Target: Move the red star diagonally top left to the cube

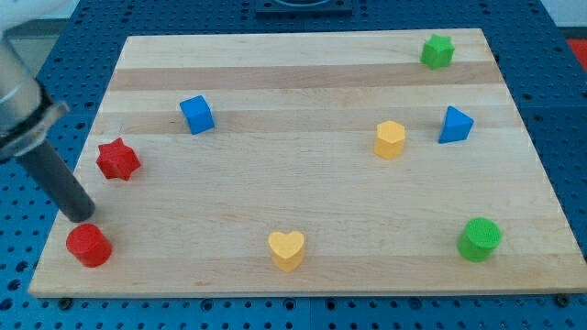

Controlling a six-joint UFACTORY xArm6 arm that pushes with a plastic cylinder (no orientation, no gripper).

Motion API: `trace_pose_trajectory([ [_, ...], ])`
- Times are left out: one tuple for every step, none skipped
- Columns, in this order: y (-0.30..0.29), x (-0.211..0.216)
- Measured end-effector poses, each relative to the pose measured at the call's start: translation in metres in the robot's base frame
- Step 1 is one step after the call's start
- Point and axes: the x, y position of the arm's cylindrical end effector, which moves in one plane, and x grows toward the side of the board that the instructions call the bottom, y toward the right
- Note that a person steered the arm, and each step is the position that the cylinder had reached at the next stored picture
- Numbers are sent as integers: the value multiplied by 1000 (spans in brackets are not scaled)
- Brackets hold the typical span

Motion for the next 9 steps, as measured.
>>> trace_pose_trajectory([
  [-1, 0],
  [33, -15],
  [76, -21],
  [76, -21],
  [72, -23],
  [28, -19],
  [28, -19],
  [32, -36],
  [41, -83],
])
